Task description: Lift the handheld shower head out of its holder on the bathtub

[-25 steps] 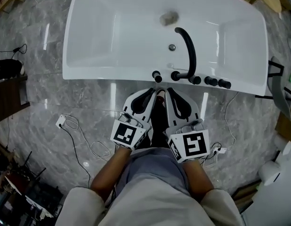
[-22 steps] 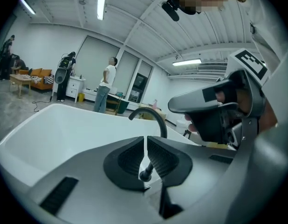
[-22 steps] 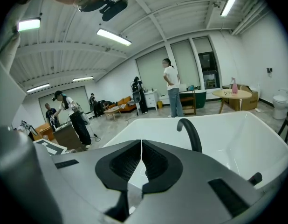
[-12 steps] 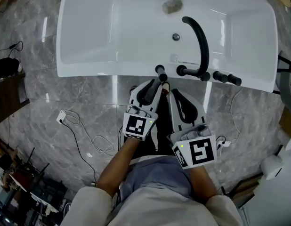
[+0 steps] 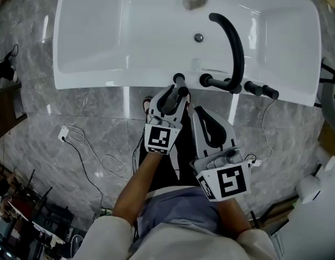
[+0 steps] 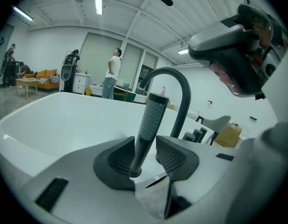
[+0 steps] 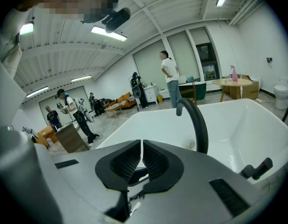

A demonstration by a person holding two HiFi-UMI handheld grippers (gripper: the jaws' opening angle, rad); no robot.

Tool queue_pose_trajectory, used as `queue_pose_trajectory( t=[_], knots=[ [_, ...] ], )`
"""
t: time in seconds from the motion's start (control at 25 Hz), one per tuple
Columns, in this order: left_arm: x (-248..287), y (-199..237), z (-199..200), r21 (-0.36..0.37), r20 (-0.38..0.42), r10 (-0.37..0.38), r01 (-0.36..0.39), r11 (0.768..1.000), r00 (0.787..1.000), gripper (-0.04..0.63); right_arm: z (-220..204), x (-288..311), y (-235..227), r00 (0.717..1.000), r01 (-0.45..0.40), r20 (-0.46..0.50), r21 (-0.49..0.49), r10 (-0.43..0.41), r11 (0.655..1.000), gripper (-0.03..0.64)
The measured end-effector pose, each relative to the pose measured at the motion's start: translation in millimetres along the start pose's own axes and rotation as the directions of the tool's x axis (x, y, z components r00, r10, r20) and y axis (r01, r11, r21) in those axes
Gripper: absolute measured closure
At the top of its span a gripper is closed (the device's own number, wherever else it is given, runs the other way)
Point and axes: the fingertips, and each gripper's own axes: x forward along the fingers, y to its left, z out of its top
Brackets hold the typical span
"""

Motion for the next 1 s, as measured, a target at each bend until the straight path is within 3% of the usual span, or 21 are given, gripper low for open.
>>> queue_pose_trajectory(
  t=[0.28, 0.76, 1.0],
  knots=[
    [21, 8, -28, -0.006, -0.027, 0.018, -0.018, 1.000, 0.999, 0.465, -12, 2, -5, 1.000, 0.004, -0.011, 0.018, -0.004, 1.000, 0.597],
    [40, 12, -37, 0.010, 0.000, 0.046, -0.046, 0.999, 0.999, 0.457, -24, 2, -3, 0.999, -0.026, -0.039, -0.015, 0.025, 1.000, 0.597],
    [49, 14, -47, -0.016, -0.014, 0.062, -0.062, 0.998, 0.998, 0.451, -26, 4, -4, 0.998, -0.040, -0.044, -0.017, 0.040, 0.999, 0.597]
  ],
)
